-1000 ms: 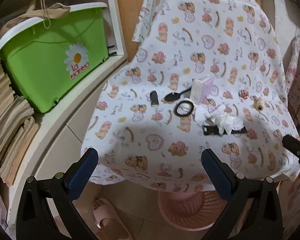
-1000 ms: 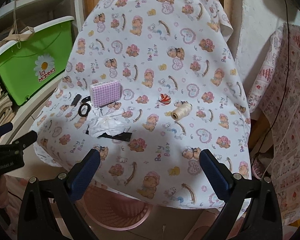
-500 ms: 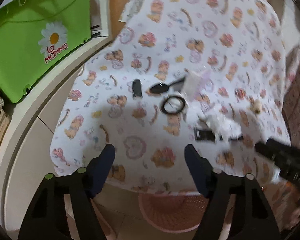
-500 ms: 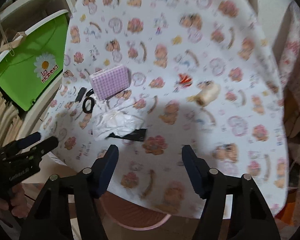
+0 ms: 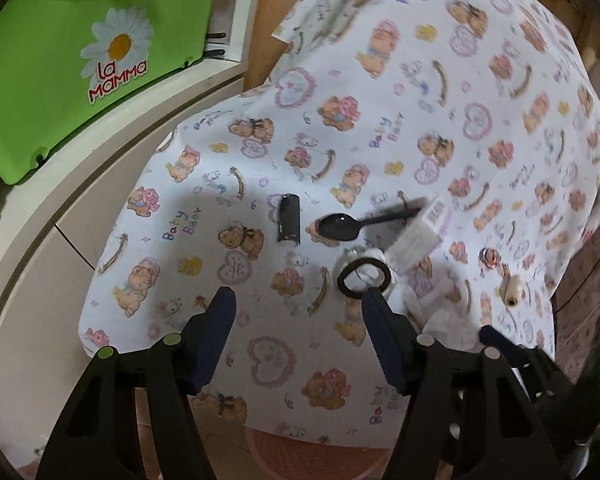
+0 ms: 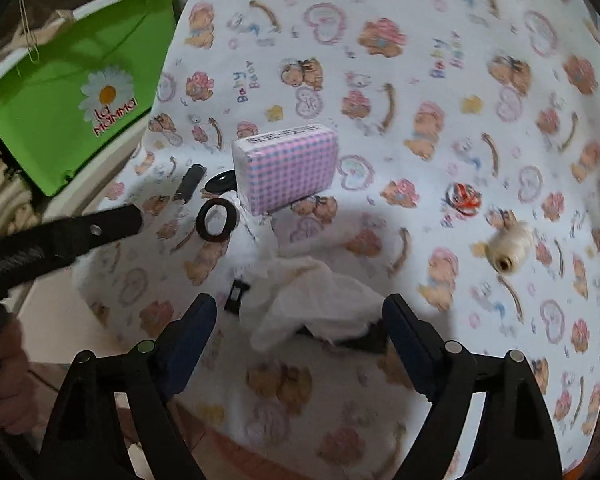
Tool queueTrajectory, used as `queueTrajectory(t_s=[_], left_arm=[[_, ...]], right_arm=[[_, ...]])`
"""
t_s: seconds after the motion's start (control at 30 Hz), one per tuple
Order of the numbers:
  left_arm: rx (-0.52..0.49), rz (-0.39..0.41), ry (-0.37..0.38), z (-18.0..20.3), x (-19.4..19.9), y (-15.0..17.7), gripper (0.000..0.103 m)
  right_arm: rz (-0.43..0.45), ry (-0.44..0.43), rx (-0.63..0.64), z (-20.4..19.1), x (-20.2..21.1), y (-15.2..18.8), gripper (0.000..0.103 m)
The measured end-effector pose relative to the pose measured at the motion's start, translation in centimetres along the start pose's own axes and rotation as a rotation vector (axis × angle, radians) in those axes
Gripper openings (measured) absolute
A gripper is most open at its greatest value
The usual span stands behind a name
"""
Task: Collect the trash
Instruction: 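Grasp the white tissue with the right tool while the left tool grasps the black scissors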
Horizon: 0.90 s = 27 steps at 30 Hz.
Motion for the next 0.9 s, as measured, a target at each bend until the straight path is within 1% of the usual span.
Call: queueTrajectory(t_s=[0.03, 0.07, 0.1, 0.13, 0.17, 0.2, 0.27, 0.3, 0.37, 0.4, 0.47, 0.53, 0.67, 0.77, 0.8, 0.83, 0.87, 0.9], left_arm=[[-0.002, -0.005, 0.002, 0.0, -0.1, 0.0, 0.058], [-0.010, -0.014, 0.018, 0.1, -0.2, -0.1, 0.054], [-0.012, -0.028, 0.051, 0.3, -0.3, -0.1, 0.054], [-0.005, -0.036, 0.090, 0.4, -0.4, -0.2, 0.054], [-0.003, -0.044, 0.114, 0.6, -0.5, -0.3, 0.052], [-0.008, -0.048, 0.117, 0.8, -0.7, -0.3, 0.048], [-0.009, -0.060, 0.113, 1.0, -1.3, -0.4, 0.043], [0.003, -0.073, 0.125, 1.1, -1.8, -0.5, 0.039], [0.037, -0.106, 0.156, 1.1, -2.8, -0.8, 0.036], [0.050, -0.121, 0.165, 1.2, -3.3, -1.0, 0.036], [0.040, -0.127, 0.168, 1.8, -4.0, -1.4, 0.036], [-0.011, -0.121, 0.115, 2.6, -4.6, -1.7, 0.036], [-0.110, -0.173, 0.018, 3.9, -6.4, -0.9, 0.036], [-0.156, -0.156, -0.033, 4.3, -6.9, -0.8, 0.034], [-0.165, -0.150, -0.035, 4.5, -6.9, -0.8, 0.021], [-0.167, -0.156, -0.021, 4.6, -6.9, -0.7, 0.011], [-0.160, -0.163, -0.002, 4.7, -6.8, -0.5, 0.004], [-0.148, -0.157, 0.010, 4.8, -6.5, -0.5, 0.004]], right_arm=[[0.000, 0.013, -0.006, 0.0, -0.4, -0.1, 0.072], [0.001, 0.029, -0.016, 0.2, -0.7, -0.2, 0.055], [-0.004, 0.036, -0.032, 0.5, -1.0, -0.2, 0.042], [-0.009, 0.031, -0.045, 0.8, -1.1, -0.2, 0.038], [-0.017, 0.019, -0.061, 1.2, -1.1, -0.2, 0.028], [-0.020, 0.008, -0.073, 1.4, -1.0, -0.2, 0.013], [-0.008, -0.002, -0.092, 2.1, -0.3, -0.2, 0.012], [0.005, -0.002, -0.097, 2.4, 0.1, -0.2, 0.012], [0.024, -0.002, -0.102, 3.0, 1.2, -0.2, 0.012], [0.034, -0.007, -0.105, 3.3, 1.8, -0.2, 0.012], [0.046, -0.015, -0.114, 4.2, 3.1, 0.0, 0.012], [0.050, -0.014, -0.125, 5.0, 3.8, 0.3, 0.012], [0.052, 0.008, -0.154, 6.9, 4.8, 1.2, 0.012], [0.057, 0.016, -0.163, 7.9, 5.3, 1.7, 0.012], [0.061, 0.019, -0.158, 8.1, 5.5, 1.7, 0.012], [0.068, 0.027, -0.149, 8.2, 5.8, 1.8, 0.012], [0.075, 0.038, -0.139, 8.4, 6.1, 1.9, 0.012], [0.080, 0.046, -0.133, 8.4, 6.3, 1.9, 0.012]])
Point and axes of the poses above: each gripper's, at about its wrist camera, not at the fingertips, and x roughly against the way its jaws point, z to its right, y to its underside, the point moved 5 cm from there along -x, roughly the way its jaws point, and after that the axes turned 2 degrees about -y, right-handed, at the moved point
